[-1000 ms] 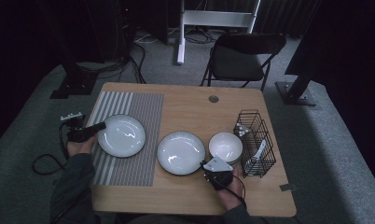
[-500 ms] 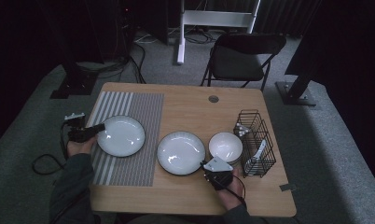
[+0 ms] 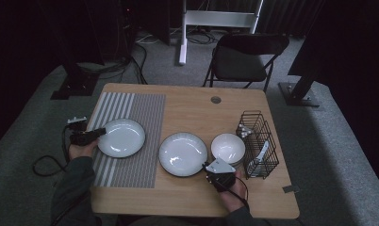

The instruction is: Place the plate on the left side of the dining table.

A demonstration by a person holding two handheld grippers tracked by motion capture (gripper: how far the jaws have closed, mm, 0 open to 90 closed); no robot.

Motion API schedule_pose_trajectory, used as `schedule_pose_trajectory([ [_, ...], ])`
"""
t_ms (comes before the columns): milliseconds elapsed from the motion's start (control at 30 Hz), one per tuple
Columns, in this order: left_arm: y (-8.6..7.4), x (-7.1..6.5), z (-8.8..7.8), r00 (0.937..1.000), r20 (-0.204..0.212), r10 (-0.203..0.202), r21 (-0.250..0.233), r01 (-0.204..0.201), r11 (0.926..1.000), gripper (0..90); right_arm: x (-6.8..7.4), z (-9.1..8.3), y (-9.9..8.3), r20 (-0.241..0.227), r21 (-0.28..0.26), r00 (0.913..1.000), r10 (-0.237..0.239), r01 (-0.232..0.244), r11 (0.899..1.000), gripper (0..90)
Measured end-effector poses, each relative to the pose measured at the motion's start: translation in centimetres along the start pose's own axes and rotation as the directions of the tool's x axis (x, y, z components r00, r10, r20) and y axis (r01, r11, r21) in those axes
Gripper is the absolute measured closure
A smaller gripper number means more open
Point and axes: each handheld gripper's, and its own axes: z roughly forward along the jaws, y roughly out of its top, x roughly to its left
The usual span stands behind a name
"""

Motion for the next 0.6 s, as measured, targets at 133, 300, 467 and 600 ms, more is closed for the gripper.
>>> schedule_pose_trajectory([
  [133, -0.08, 0.02, 0.19, 0.9999, -0.012, 0.008, 0.003, -0.008, 1.0000, 81.6, 0.00, -0.01, -0.02, 0.000, 0.000, 1.0000, -0.004, 0.004, 1.000, 82.8],
  [300, -0.31, 0.11, 0.36, 0.9993, -0.031, 0.020, 0.013, -0.019, 0.9997, 80.7, 0.09, -0.05, -0.05, 0.006, -0.003, 1.0000, -0.007, 0.007, 1.000, 81.1],
  [467, -0.67, 0.31, 0.50, 0.9988, -0.043, 0.024, 0.017, -0.024, 0.9996, 80.0, 0.13, -0.11, -0.05, 0.001, -0.009, 0.9999, -0.014, 0.014, 1.000, 78.7],
  [600, -0.62, 0.21, 0.45, 0.9978, -0.052, 0.040, 0.015, -0.040, 0.9991, 80.2, 0.21, -0.19, -0.01, -0.003, -0.009, 0.9998, -0.021, 0.021, 1.000, 77.0],
])
